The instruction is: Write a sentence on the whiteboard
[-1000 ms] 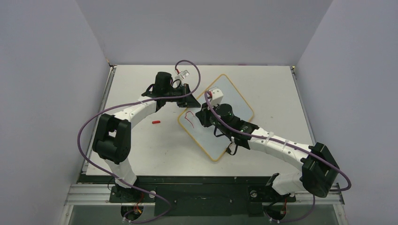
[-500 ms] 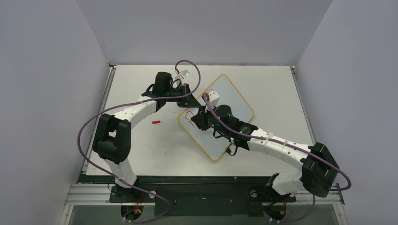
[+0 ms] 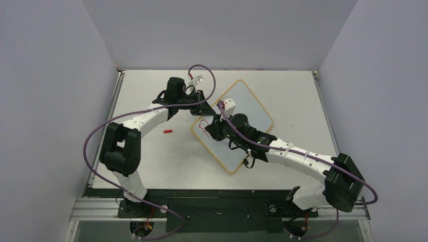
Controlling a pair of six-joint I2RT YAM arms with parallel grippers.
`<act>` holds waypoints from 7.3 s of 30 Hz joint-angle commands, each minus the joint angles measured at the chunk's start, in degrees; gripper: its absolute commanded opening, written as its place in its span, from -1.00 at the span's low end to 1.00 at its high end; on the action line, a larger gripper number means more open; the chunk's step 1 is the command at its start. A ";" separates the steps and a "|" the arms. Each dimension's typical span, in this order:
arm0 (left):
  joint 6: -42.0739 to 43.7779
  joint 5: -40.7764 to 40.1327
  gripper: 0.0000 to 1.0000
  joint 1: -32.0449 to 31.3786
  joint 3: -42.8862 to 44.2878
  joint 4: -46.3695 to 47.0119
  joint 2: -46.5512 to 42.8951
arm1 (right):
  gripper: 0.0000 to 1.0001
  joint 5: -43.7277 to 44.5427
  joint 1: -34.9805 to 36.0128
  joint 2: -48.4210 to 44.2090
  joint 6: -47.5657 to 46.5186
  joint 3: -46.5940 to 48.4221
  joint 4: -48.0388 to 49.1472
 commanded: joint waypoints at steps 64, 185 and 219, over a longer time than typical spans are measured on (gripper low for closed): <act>1.07 2.34 -1.00 -1.67 0.68 3.25 -3.85 | -1.00 9.69 -3.00 -1.70 0.37 6.85 -5.68; 1.33 2.36 -1.00 -1.67 0.61 2.61 -4.55 | -1.00 14.82 -6.12 -16.54 -1.46 0.79 -16.29; 1.98 1.84 -1.00 -1.70 0.30 1.94 -5.73 | -1.00 -0.82 -14.30 -7.04 -0.68 3.09 -2.35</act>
